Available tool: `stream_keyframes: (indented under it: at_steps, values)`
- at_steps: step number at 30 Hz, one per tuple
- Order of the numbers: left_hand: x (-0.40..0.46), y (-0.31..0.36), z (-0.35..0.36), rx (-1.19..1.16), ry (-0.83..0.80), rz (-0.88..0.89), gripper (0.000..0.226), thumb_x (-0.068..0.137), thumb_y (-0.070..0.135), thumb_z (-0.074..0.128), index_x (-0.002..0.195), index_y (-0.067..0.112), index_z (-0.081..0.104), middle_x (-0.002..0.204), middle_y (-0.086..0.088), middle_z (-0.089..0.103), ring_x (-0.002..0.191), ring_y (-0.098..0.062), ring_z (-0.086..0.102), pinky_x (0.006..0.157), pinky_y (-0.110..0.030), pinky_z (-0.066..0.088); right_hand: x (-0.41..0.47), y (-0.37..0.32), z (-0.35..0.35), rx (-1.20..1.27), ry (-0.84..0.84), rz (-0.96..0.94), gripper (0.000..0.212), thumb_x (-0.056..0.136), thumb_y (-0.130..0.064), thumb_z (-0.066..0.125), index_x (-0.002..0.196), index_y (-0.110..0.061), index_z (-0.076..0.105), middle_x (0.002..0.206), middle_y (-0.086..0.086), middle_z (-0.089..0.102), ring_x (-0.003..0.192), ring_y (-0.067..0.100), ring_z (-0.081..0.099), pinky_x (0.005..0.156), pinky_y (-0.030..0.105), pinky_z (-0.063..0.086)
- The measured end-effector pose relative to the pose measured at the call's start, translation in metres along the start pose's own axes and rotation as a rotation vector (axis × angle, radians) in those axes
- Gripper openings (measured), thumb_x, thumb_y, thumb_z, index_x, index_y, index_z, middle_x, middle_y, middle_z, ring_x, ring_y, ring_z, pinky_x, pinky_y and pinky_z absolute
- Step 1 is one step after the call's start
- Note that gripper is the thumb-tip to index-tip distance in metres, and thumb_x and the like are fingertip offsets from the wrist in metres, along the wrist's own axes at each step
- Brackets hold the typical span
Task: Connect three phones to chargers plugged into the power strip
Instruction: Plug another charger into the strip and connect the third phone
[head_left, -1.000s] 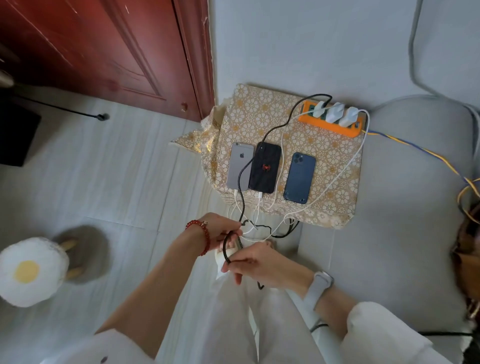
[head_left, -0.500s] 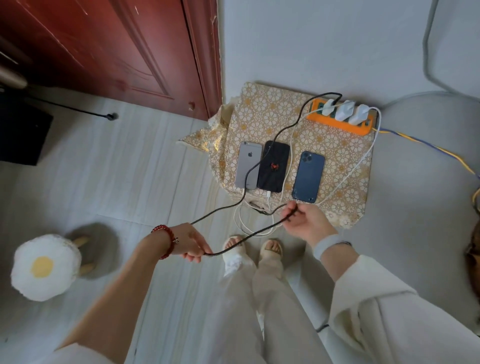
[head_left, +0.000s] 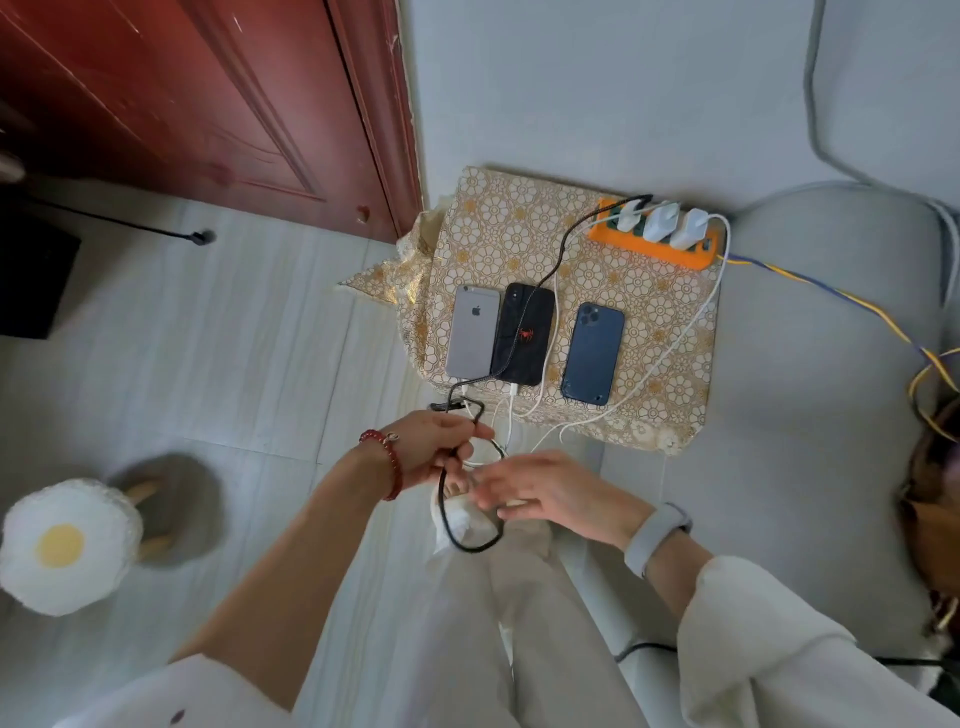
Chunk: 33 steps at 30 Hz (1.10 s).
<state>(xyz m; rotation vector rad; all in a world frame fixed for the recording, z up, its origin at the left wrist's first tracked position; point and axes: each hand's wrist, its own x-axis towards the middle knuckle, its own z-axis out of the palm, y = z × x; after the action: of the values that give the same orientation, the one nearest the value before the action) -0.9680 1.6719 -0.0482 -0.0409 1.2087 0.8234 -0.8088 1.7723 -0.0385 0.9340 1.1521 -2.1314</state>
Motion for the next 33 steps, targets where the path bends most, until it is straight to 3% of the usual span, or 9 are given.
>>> stream_keyframes:
  at_steps: [4,8,11,15,19,22,25,28,33]
  values:
    - [-0.027,-0.006,-0.003,0.442,-0.288,-0.031,0.022,0.093,0.011,0.046,0.099,0.015,0.067,0.057,0.010,0.062,0.056,-0.005,0.056,0.066,-0.019,0.052,0.012,-0.007,-0.017,0.886,0.087,-0.014,0.044,0.095,-0.028,0.043,0.123,0.004,0.038,0.114,0.023,0.064,0.102,0.033,0.063,0.093,0.044,0.050]
    - [-0.041,-0.005,0.002,0.715,-0.399,-0.122,0.027,0.092,0.012,0.046,0.110,0.019,0.065,0.052,0.015,0.062,0.053,0.002,0.055,0.079,-0.022,0.044,0.023,-0.027,-0.018,1.250,0.269,-0.041,0.020,0.096,-0.015,0.038,0.093,0.003,0.048,0.060,0.009,0.058,0.052,0.015,0.057,0.048,0.022,0.053]
    - [-0.045,-0.006,-0.003,0.814,-0.234,-0.221,0.028,0.094,0.012,0.041,0.106,0.025,0.063,0.061,0.007,0.070,0.077,-0.005,0.069,0.072,-0.008,0.048,0.015,-0.037,-0.021,0.992,0.331,-0.061,0.021,0.097,-0.013,0.032,0.088,-0.007,0.050,0.039,-0.006,0.040,0.031,0.006,0.037,0.035,0.015,0.033]
    - [-0.032,-0.014,-0.013,0.547,0.024,-0.133,0.025,0.095,0.027,0.041,0.109,0.019,0.060,0.117,-0.008,0.065,0.102,-0.018,0.064,0.096,-0.029,0.045,-0.015,-0.032,-0.015,0.324,0.046,-0.094,0.015,0.093,-0.015,0.045,0.095,-0.011,0.059,0.054,-0.003,0.053,0.053,0.014,0.053,0.055,0.023,0.047]
    - [0.001,-0.004,0.011,-0.217,0.114,-0.107,0.037,0.094,0.039,0.039,0.104,0.005,0.049,0.091,-0.014,0.073,0.079,-0.021,0.070,0.080,-0.037,0.051,-0.032,-0.016,0.002,-0.040,-0.207,-0.019,0.014,0.093,-0.008,0.046,0.094,-0.011,0.059,0.071,0.004,0.062,0.070,0.015,0.061,0.076,0.025,0.050]
    - [0.012,-0.005,0.029,-0.397,0.149,-0.213,0.032,0.091,0.030,0.050,0.088,-0.002,0.050,0.066,-0.012,0.073,0.073,-0.022,0.066,0.076,-0.036,0.053,-0.038,-0.010,-0.006,-0.207,-0.227,0.014,0.015,0.093,-0.010,0.048,0.088,-0.017,0.061,0.073,0.006,0.063,0.067,0.009,0.060,0.076,0.022,0.046]
    - [0.014,-0.015,0.040,-0.505,0.181,-0.275,0.023,0.090,0.019,0.053,0.072,0.003,0.052,0.044,-0.004,0.060,0.044,-0.012,0.060,0.046,-0.018,0.053,-0.042,-0.009,-0.020,-0.378,-0.244,0.046,0.017,0.091,-0.014,0.052,0.091,-0.022,0.067,0.074,0.002,0.067,0.066,0.005,0.056,0.072,0.015,0.044]
    - [0.010,-0.028,0.042,-0.314,0.222,-0.279,0.024,0.090,0.009,0.049,0.067,0.007,0.052,0.036,0.003,0.052,0.032,-0.005,0.049,0.033,-0.011,0.042,-0.037,-0.004,-0.029,-0.193,-0.186,0.119,0.032,0.088,-0.023,0.057,0.107,0.002,0.062,0.088,0.011,0.069,0.076,0.014,0.058,0.068,0.016,0.046]
    - [-0.011,-0.033,0.032,0.249,0.183,-0.215,0.015,0.088,0.007,0.049,0.087,0.007,0.063,0.044,0.003,0.053,0.040,-0.008,0.047,0.043,-0.016,0.040,-0.009,0.013,-0.041,0.304,0.220,0.291,0.048,0.096,-0.026,0.043,0.132,0.005,0.037,0.119,0.020,0.058,0.108,0.029,0.057,0.090,0.039,0.050]
